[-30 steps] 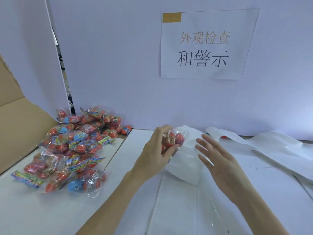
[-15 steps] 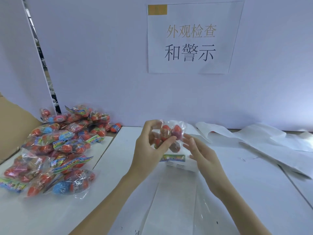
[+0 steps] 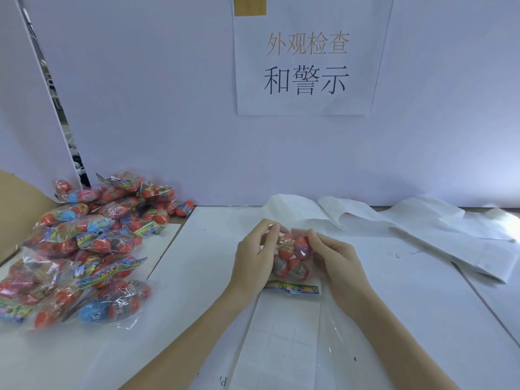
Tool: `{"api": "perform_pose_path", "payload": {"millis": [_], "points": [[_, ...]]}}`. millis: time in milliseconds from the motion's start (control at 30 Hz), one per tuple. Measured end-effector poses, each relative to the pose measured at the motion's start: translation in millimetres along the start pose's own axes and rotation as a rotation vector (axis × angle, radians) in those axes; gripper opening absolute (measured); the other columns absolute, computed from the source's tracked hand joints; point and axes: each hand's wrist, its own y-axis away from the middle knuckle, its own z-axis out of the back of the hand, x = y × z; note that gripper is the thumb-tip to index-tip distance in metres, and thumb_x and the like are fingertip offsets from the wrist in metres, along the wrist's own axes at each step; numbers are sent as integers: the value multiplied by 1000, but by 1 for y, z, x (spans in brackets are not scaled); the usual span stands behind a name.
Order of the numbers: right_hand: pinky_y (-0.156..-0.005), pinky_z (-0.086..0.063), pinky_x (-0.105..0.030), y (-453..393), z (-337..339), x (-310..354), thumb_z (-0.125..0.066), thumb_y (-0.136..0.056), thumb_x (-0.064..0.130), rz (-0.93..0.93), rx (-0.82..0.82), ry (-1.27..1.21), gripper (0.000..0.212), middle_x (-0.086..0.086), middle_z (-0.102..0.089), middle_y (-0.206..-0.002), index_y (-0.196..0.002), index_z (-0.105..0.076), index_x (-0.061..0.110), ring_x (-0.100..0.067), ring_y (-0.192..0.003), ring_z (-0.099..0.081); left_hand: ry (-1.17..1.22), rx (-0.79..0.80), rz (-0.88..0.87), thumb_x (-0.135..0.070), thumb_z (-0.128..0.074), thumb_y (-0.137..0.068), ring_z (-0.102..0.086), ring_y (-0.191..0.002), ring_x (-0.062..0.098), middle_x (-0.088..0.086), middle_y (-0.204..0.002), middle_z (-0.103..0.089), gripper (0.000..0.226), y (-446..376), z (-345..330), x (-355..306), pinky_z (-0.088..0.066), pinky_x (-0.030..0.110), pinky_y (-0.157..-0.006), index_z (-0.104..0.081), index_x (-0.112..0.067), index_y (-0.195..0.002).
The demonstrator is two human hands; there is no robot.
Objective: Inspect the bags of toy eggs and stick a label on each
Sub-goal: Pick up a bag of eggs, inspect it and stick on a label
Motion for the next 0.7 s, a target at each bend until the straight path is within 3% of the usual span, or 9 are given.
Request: {"api": "perform_pose_path", "payload": {"millis": [67, 133, 233, 267, 333, 433, 500, 567, 700], "points": [[-95, -59, -48, -2, 1, -2, -52, -108, 25, 8, -4, 2, 33, -18, -77, -114, -116, -78, 7, -34, -111, -74, -22, -6, -12, -29, -48, -111, -73, -86, 14, -3, -90, -74, 19, -1, 0, 2, -64, 42, -73, -63, -25, -100], [-89, -61, -40, -4, 2, -3, -51, -108, 25, 9, -15, 26, 33, -15, -78, -114, -120, -76, 7, -34, -111, -73, -56, 0, -20, -31, -50, -109, -72, -86, 4, -7, -87, -73, 17, -2, 1, 6, -63, 31, -68, -55, -19, -98], [-83, -60, -30, -6, 5, -5, -45, -110, 32, -3, -7, 33, 38, -13, -78, -115, -123, -75, 11, -30, -110, -74, -86, -20, -37, -32, -52, -108, -69, -75, 2, -6, -75, -69, 26, -3, 1, 7, -53, 18, -63, -48, -20, -85], [-86, -59, -32, -6, 5, -4, -42, -111, 37, -5, 6, 35, 42, -12, -78, -116, -125, -74, 13, -29, -111, -74, -93, -43, -36, -32, -52, -108, -64, -68, 3, -7, -70, -66, 28, -3, 1, 7, -49, 17, -60, -45, -20, -83], [-94, -56, -36, -7, 7, -4, -44, -110, 44, 23, 53, 93, 42, -9, -77, -119, -128, -73, 19, -27, -115, -73, -47, -103, 14, -32, -49, -110, -58, -63, 9, -5, -70, -65, 30, -4, 2, 8, -48, 30, -61, -43, -16, -85], [-100, -53, -39, -7, 8, -4, -65, -99, 49, 70, 119, 236, 34, -4, -78, -116, -120, -76, 24, -22, -111, -74, 131, -129, 111, -29, -45, -111, -69, -88, 38, 22, -99, -68, 24, -5, 4, 3, -60, 57, -76, -44, -10, -97], [-93, -54, -38, -7, 8, -3, -76, -89, 46, 43, 90, 188, 36, -9, -80, -107, -111, -77, 18, -24, -99, -77, 230, -113, 139, -25, -47, -111, -73, -84, 31, 19, -105, -68, 12, -5, 6, -3, -64, 48, -71, -49, -16, -104], [-86, -54, -36, -7, 8, -1, -79, -85, 43, 30, 82, 138, 37, -15, -79, -104, -105, -77, 11, -28, -91, -76, 293, -97, 147, -27, -50, -110, -73, -74, 22, 4, -97, -73, 6, -3, 9, -10, -62, 37, -61, -55, -26, -110], [-77, -56, -37, -8, 11, 4, -82, -85, 40, 33, 155, 73, 28, -11, -71, -88, -89, -77, 14, -33, -83, -70, 99, -85, 30, -45, -56, -106, -74, -64, 27, 1, -81, -75, 33, -3, 17, -18, -63, 42, -54, -72, -19, -93]]}}
